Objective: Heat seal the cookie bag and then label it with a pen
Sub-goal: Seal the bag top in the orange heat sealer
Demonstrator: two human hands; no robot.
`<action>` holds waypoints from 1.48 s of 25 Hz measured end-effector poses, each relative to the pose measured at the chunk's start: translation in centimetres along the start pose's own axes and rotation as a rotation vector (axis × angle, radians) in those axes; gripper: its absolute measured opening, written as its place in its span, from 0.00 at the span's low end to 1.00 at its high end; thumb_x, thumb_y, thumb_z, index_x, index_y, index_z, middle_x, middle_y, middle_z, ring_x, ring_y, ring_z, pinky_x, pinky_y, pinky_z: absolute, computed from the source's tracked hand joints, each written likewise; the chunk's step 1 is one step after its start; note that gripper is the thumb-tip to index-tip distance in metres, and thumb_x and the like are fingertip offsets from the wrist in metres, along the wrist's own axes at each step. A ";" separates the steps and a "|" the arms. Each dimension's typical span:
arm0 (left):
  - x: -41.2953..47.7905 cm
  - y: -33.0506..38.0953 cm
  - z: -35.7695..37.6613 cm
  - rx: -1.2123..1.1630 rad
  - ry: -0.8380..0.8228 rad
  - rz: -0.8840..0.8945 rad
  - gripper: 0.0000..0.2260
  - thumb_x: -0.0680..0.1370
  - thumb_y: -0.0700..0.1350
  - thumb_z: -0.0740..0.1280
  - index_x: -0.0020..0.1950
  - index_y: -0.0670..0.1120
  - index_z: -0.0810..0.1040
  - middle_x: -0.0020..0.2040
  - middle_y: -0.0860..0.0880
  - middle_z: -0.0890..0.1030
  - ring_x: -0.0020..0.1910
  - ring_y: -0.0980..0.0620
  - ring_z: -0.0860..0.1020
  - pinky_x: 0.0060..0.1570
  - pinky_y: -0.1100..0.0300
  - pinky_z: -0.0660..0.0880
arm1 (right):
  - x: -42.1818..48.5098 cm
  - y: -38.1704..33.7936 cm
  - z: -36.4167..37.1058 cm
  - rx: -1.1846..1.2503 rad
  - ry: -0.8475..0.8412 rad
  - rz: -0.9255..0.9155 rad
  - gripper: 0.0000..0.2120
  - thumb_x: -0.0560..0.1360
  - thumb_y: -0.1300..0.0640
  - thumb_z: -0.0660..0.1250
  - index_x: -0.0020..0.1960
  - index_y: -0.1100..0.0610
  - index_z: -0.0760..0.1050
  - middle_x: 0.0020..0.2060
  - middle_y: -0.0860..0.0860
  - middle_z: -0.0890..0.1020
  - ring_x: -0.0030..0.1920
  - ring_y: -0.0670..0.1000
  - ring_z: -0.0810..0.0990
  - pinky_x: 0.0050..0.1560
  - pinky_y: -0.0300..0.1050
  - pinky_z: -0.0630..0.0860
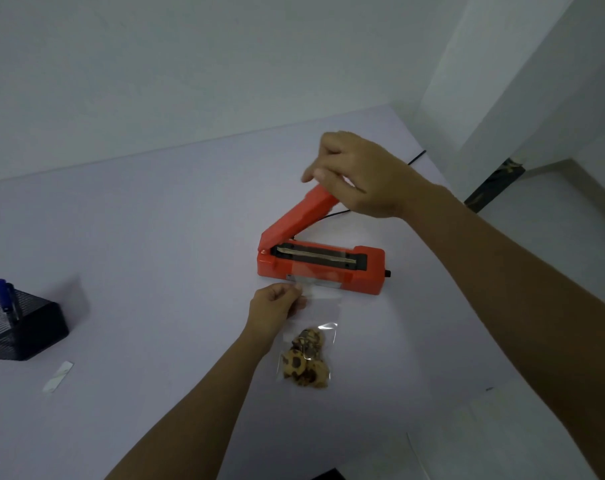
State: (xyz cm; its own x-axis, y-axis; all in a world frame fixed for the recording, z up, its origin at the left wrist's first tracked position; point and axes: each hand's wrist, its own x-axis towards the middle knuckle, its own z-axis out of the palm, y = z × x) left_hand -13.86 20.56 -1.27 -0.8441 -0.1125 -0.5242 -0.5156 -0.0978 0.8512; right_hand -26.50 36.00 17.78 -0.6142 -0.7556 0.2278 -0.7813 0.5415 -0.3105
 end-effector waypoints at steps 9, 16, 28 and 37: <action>0.1 0.0 0.1 0.019 -0.013 0.007 0.07 0.76 0.42 0.66 0.41 0.42 0.82 0.38 0.45 0.84 0.39 0.49 0.81 0.47 0.55 0.79 | -7.0 2.3 4.3 0.156 -0.168 0.446 0.26 0.73 0.62 0.48 0.71 0.56 0.64 0.69 0.53 0.70 0.70 0.49 0.66 0.68 0.38 0.58; 0.2 -0.1 0.2 0.037 -0.007 0.005 0.08 0.76 0.42 0.66 0.43 0.41 0.83 0.39 0.44 0.84 0.38 0.49 0.81 0.47 0.55 0.79 | -8.3 3.2 7.8 0.155 -0.190 0.710 0.25 0.81 0.47 0.45 0.75 0.57 0.54 0.75 0.52 0.59 0.75 0.49 0.55 0.74 0.49 0.49; 0.4 -0.2 0.0 0.031 -0.016 0.001 0.07 0.76 0.44 0.68 0.43 0.41 0.83 0.42 0.41 0.85 0.41 0.46 0.82 0.49 0.53 0.79 | -9.7 4.4 11.9 0.047 -0.133 0.807 0.22 0.82 0.53 0.45 0.71 0.60 0.63 0.72 0.54 0.66 0.73 0.53 0.60 0.73 0.52 0.52; 0.1 -0.2 0.0 0.004 -0.030 0.001 0.07 0.76 0.43 0.68 0.42 0.42 0.83 0.42 0.40 0.85 0.45 0.40 0.82 0.54 0.47 0.78 | -9.9 4.3 12.9 -0.002 -0.037 0.845 0.21 0.82 0.54 0.46 0.70 0.60 0.65 0.69 0.55 0.70 0.72 0.53 0.62 0.73 0.52 0.53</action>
State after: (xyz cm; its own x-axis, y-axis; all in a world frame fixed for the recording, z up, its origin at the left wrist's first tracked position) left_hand -13.79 20.55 -1.51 -0.8488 -0.0829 -0.5222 -0.5151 -0.0932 0.8520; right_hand -22.34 41.08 2.31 -0.9880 -0.1076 -0.1107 -0.0609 0.9304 -0.3614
